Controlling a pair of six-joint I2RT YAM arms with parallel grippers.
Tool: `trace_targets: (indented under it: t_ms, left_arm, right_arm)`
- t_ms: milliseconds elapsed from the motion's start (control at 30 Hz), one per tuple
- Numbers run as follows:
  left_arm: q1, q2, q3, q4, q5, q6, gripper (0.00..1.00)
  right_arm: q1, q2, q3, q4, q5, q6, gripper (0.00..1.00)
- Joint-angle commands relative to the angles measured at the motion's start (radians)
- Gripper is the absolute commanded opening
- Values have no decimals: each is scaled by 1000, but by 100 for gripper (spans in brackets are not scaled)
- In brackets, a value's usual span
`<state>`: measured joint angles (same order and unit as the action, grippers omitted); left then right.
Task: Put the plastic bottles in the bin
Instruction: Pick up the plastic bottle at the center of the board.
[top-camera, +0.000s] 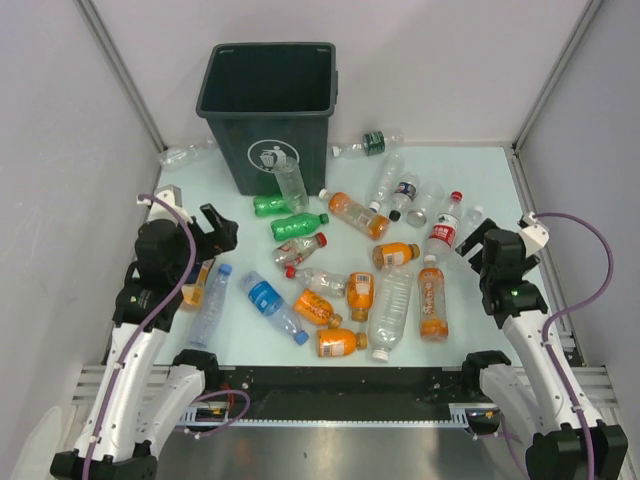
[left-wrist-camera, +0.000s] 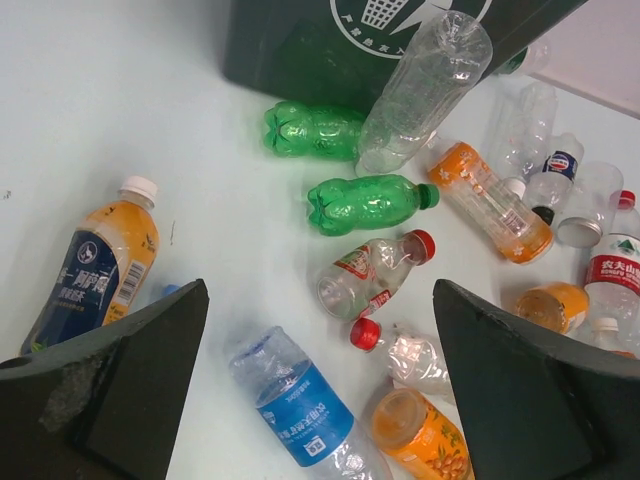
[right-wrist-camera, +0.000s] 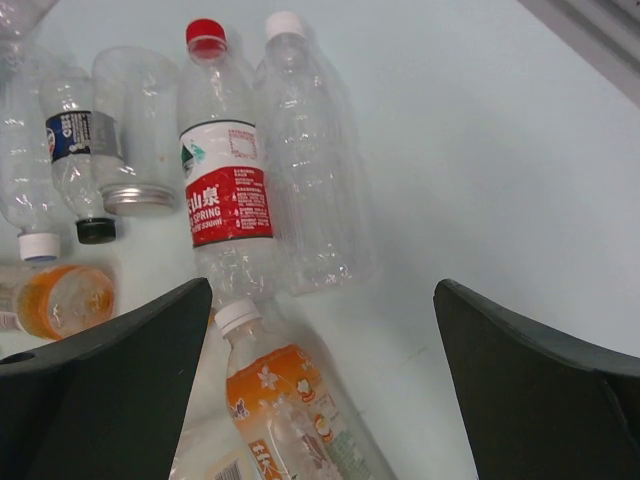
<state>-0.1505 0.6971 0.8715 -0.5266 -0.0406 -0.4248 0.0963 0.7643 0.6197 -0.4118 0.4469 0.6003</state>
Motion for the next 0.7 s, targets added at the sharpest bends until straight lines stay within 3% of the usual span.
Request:
trace_targets:
  t_ms: [0,433,533,667]
  left_arm:
    - [0,-24,29,42,33,58,100]
    - [0,145,-12,51,96,64,100]
    - [0,174,6,34,47,44,100]
    - [0,153,-6,34,-31,34,100]
  right_arm:
    - [-10,0,38,-33,-45,36,100]
    - [-13,50,95,-24,-143,-68,100]
    - [9,66,103,-9,-221,-109,97]
    - [74,148,144,-51,-214,-106,97]
